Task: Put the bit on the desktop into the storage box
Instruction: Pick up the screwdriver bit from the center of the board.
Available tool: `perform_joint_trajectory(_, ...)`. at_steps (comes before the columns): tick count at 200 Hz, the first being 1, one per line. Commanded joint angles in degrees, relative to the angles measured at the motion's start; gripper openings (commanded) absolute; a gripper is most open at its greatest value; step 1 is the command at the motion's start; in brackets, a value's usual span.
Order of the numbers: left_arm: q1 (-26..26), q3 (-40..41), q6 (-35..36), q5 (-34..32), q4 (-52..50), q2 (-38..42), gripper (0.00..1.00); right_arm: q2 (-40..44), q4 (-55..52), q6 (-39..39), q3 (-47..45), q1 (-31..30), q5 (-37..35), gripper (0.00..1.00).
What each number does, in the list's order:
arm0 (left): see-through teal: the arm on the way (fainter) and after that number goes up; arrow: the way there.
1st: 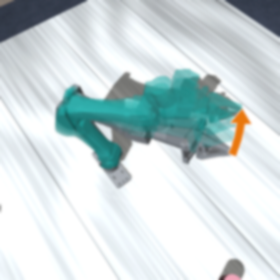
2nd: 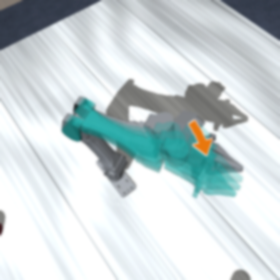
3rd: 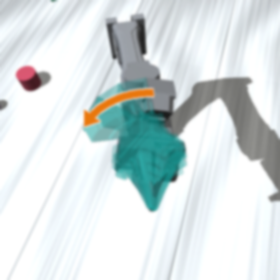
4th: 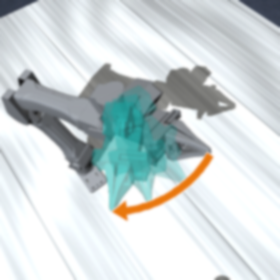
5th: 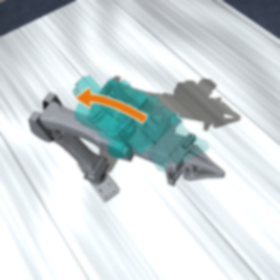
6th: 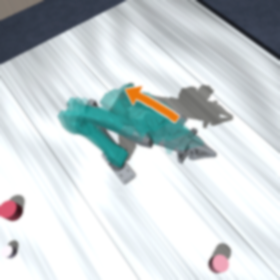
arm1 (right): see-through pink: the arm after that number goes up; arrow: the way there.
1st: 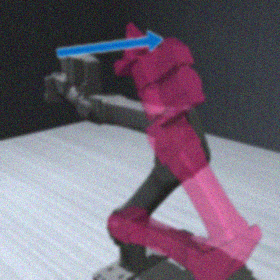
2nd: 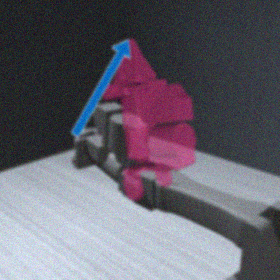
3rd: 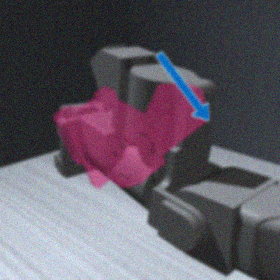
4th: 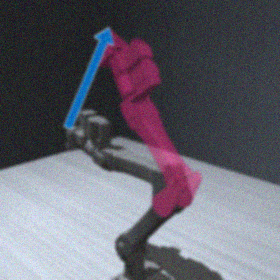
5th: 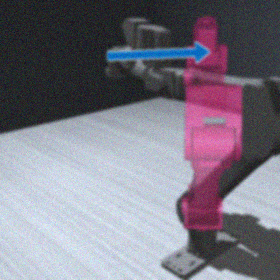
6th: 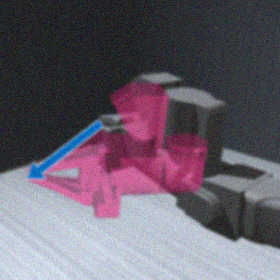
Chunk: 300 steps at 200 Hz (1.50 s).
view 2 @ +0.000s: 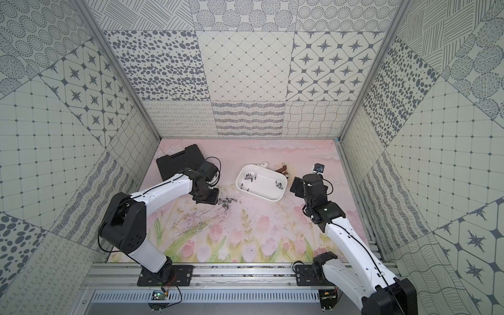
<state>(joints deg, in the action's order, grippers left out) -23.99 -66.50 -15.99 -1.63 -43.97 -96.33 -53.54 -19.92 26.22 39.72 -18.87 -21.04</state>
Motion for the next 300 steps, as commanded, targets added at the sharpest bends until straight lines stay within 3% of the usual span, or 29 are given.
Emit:
perform_joint_trajectory(1, 0.4, -1.4, -0.4, 2.5, 1.5, -2.7, 0.46, 1.1, 1.3, -0.7, 0.3, 0.4, -0.7, 0.97)
perform_joint_trajectory(114, 0.5, -4.4, -0.3, 3.7, 2.6, -10.2, 0.34, 0.5, 1.3, -0.8, 0.2, 0.5, -1.0, 0.97)
perform_joint_trajectory(300, 0.6, -5.3, -0.1, 3.8, 2.9, -13.6, 0.2, -0.5, 1.3, -0.6, 0.9, 0.7, -0.7, 0.97)
